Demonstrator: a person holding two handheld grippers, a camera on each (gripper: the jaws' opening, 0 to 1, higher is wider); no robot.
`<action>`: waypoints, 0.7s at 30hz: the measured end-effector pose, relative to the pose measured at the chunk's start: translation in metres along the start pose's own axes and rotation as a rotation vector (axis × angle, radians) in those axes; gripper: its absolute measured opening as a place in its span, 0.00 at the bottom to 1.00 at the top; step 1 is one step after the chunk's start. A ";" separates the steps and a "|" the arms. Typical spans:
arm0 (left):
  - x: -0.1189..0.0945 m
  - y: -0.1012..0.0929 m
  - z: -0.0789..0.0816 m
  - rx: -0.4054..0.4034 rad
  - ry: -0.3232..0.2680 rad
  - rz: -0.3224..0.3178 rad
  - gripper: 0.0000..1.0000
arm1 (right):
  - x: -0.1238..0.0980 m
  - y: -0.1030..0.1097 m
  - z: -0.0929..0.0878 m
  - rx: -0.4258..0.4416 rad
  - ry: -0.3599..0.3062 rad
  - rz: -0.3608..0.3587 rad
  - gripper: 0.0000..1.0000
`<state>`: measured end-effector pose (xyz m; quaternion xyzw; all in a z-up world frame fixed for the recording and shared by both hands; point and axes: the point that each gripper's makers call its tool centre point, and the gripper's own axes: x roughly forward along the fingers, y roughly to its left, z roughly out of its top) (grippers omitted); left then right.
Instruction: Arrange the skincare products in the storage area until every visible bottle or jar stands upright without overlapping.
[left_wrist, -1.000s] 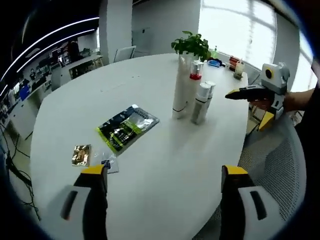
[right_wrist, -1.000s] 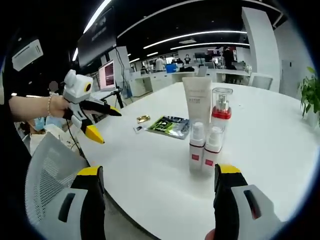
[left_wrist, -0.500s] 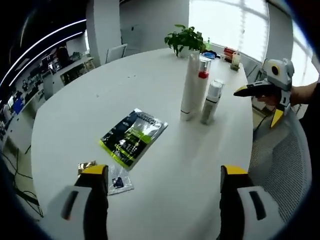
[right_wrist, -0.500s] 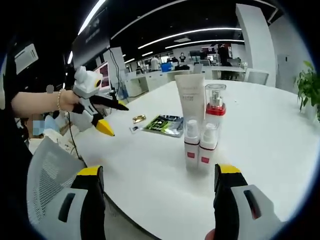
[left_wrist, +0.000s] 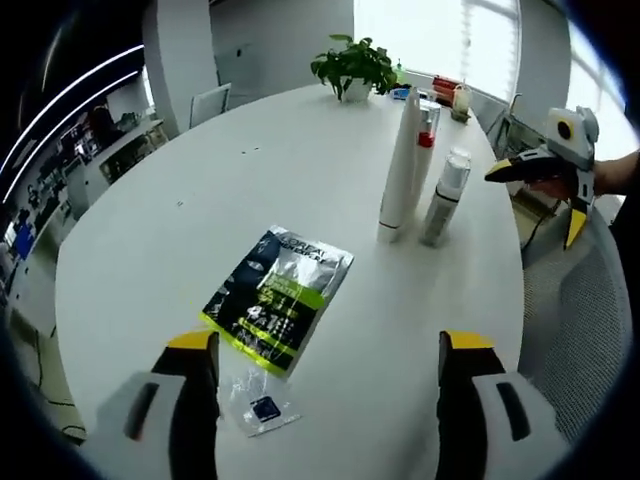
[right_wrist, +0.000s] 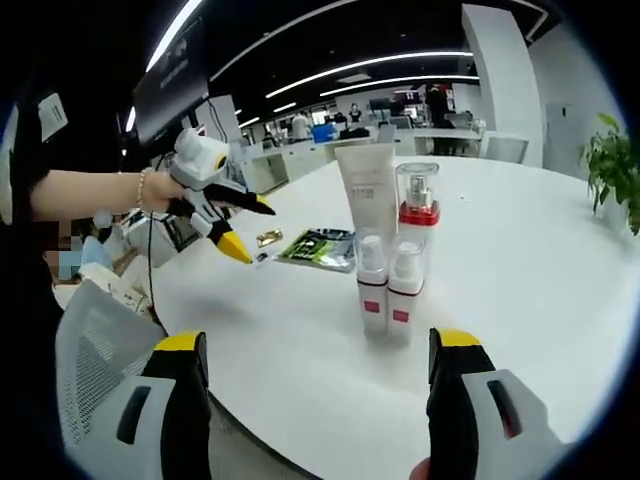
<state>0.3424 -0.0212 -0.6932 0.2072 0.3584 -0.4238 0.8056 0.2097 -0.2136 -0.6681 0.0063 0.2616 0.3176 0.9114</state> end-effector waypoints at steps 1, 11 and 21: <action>0.003 0.002 0.001 0.005 0.007 -0.004 0.87 | 0.000 0.000 0.000 0.001 0.002 -0.002 0.91; 0.036 0.024 0.008 0.094 0.055 -0.046 0.86 | 0.001 -0.003 -0.003 0.002 0.015 -0.015 0.91; 0.057 0.041 0.009 0.127 0.095 -0.077 0.85 | 0.000 -0.002 -0.005 0.010 0.028 -0.016 0.90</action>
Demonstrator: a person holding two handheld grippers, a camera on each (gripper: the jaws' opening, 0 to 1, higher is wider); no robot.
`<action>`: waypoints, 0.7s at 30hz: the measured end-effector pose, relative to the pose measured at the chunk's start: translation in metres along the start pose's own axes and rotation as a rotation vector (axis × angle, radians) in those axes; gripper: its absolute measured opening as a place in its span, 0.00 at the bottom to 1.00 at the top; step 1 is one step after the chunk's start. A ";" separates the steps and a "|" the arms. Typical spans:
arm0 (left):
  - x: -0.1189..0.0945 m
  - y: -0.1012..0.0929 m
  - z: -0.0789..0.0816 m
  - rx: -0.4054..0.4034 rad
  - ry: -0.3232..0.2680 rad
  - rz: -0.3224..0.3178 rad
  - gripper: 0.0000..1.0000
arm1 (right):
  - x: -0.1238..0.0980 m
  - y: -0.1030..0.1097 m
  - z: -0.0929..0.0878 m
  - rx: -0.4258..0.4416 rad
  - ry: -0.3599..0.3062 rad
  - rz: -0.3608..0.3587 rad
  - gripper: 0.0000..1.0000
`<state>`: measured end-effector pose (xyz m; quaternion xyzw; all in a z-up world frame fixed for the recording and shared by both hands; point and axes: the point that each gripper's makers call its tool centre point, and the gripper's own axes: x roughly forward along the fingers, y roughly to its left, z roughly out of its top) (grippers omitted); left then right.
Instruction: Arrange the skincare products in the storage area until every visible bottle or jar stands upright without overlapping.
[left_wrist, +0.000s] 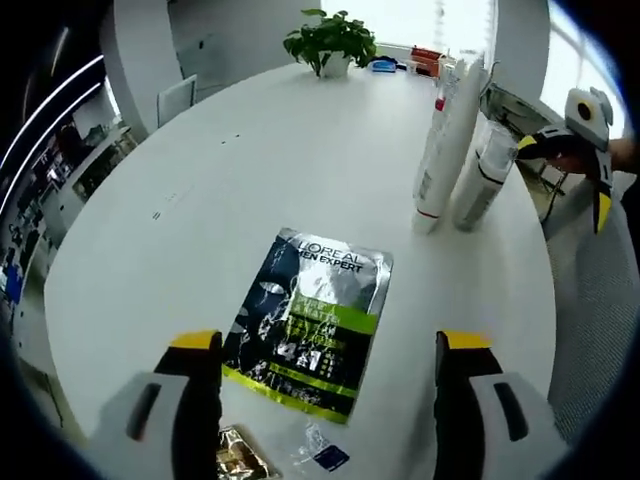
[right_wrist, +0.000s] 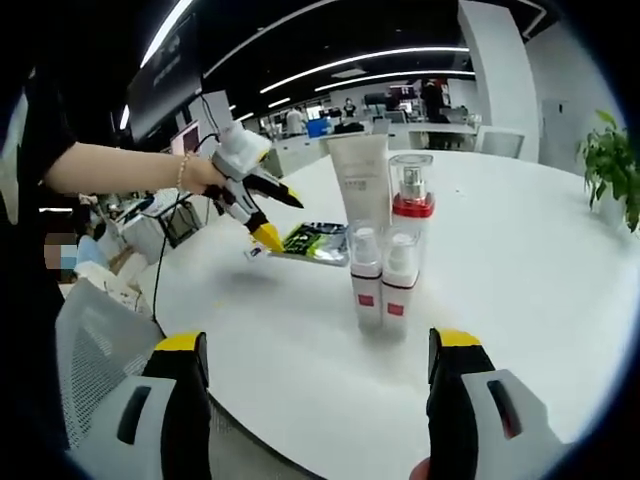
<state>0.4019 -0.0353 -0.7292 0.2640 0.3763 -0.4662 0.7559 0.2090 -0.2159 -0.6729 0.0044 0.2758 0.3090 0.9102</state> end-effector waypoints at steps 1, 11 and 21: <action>0.003 0.002 -0.001 0.005 0.007 0.000 0.84 | 0.000 0.000 0.000 0.000 0.003 0.000 0.90; 0.027 0.006 -0.015 0.077 0.113 -0.070 0.80 | 0.000 0.001 -0.001 0.003 0.007 0.002 0.90; 0.038 0.009 -0.021 0.155 0.190 -0.110 0.75 | 0.000 -0.001 -0.001 0.010 0.009 -0.002 0.90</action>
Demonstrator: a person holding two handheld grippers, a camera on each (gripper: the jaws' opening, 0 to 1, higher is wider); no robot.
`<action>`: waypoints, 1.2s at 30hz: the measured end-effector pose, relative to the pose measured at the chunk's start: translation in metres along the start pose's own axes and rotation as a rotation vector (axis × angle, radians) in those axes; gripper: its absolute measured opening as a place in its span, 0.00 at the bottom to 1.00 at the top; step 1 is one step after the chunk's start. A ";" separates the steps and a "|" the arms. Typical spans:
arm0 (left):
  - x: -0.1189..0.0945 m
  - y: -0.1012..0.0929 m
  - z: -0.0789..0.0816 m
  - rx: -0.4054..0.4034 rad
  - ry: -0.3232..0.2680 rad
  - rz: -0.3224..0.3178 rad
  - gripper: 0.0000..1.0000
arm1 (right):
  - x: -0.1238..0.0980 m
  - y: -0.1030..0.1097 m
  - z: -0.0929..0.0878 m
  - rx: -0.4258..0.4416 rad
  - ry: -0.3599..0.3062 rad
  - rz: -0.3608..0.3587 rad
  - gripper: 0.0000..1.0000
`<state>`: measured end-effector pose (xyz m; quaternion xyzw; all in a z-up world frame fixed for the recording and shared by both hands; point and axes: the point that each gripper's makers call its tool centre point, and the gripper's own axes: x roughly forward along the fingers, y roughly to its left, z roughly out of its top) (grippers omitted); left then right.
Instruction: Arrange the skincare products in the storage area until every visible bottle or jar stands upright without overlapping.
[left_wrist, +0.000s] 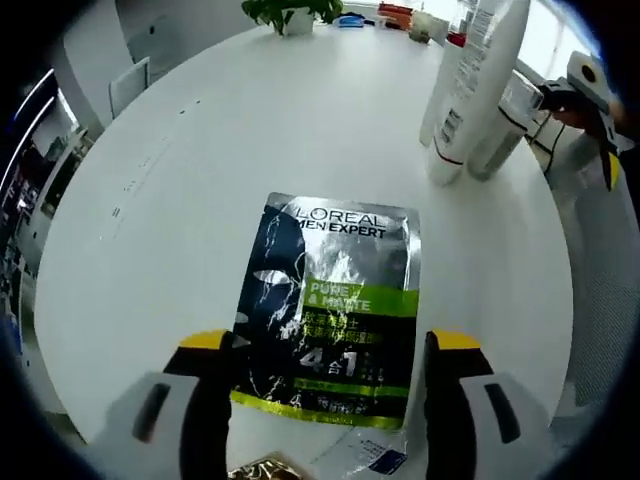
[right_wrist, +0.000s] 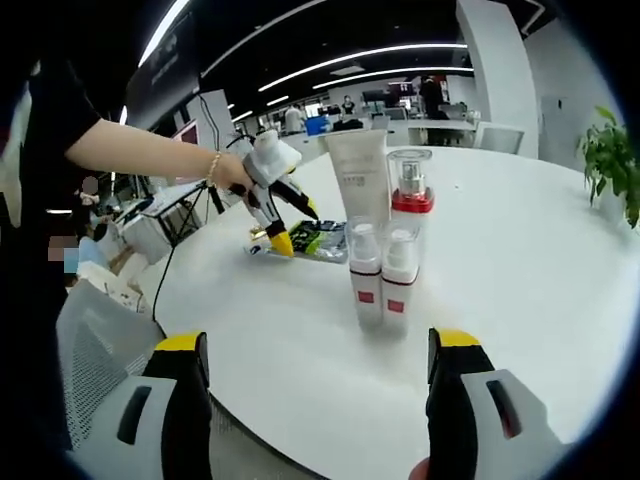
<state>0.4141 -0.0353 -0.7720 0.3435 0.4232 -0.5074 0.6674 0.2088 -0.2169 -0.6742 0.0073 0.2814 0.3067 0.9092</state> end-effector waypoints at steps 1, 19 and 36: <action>0.001 0.002 -0.002 0.007 0.005 -0.007 0.75 | 0.000 0.000 0.000 0.001 0.000 0.000 0.90; 0.000 -0.001 0.001 0.021 -0.033 -0.046 0.50 | 0.001 -0.001 -0.001 0.001 0.000 -0.003 0.90; -0.001 0.001 0.009 -0.061 -0.067 -0.029 0.12 | 0.001 -0.002 0.001 0.001 -0.005 -0.009 0.90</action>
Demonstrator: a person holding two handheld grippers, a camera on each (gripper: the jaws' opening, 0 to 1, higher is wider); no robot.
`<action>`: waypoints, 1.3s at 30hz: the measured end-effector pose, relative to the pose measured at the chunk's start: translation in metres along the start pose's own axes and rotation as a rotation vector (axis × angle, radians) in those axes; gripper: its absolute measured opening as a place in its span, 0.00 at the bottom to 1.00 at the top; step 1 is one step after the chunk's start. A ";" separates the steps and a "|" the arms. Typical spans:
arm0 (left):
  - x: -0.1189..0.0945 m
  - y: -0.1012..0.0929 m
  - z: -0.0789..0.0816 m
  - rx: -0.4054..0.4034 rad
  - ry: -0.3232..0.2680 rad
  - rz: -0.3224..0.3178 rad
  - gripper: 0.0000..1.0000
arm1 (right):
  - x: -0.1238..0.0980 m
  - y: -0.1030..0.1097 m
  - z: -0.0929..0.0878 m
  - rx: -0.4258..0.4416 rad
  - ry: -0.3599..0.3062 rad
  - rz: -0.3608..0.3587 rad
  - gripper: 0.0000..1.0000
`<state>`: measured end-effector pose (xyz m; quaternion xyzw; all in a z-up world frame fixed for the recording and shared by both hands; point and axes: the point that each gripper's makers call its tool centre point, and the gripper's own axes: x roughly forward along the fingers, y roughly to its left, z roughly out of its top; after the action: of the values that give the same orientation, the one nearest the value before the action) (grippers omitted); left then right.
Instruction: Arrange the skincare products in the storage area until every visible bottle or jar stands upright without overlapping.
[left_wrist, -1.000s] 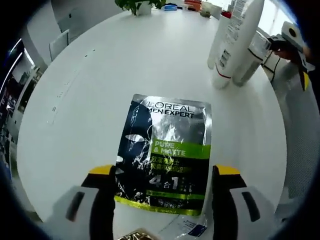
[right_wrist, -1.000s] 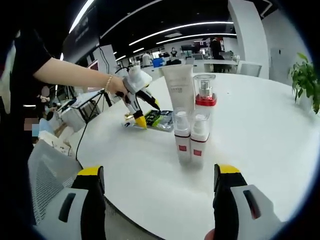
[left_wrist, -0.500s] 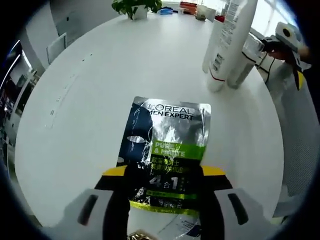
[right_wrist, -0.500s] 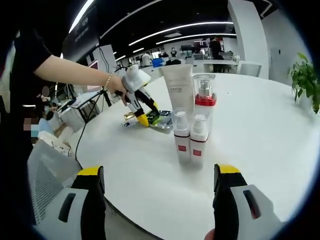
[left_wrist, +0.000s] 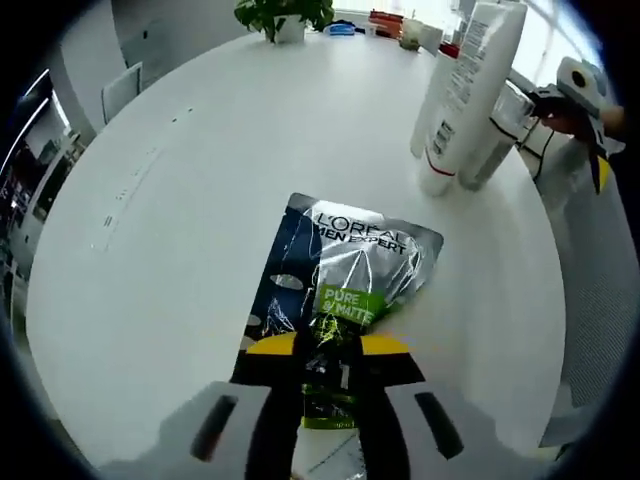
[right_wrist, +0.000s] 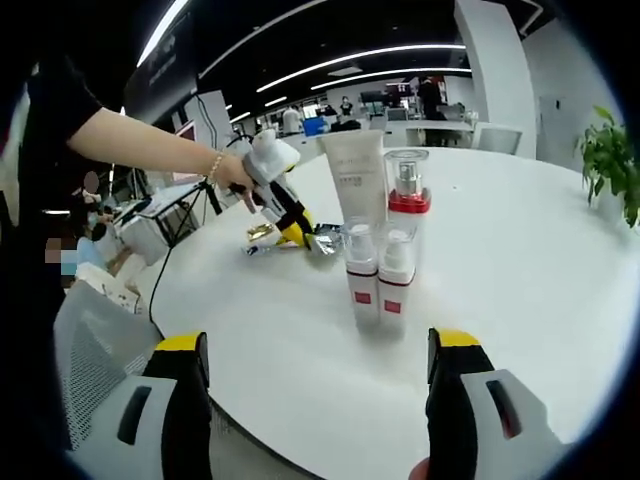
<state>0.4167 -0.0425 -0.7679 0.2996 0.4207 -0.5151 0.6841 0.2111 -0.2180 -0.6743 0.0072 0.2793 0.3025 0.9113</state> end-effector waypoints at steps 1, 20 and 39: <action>0.000 0.000 0.000 -0.009 0.000 0.004 0.10 | 0.000 0.000 0.000 -0.001 -0.002 0.000 0.90; -0.018 -0.031 0.001 -0.156 -0.065 0.083 0.00 | 0.001 0.007 0.003 -0.017 -0.013 0.038 0.89; -0.079 -0.065 0.006 -0.330 -0.262 0.184 0.00 | 0.001 0.028 0.010 -0.053 -0.027 0.116 0.87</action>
<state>0.3468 -0.0307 -0.6934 0.1512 0.3777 -0.4093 0.8167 0.2012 -0.1927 -0.6609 0.0032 0.2580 0.3622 0.8957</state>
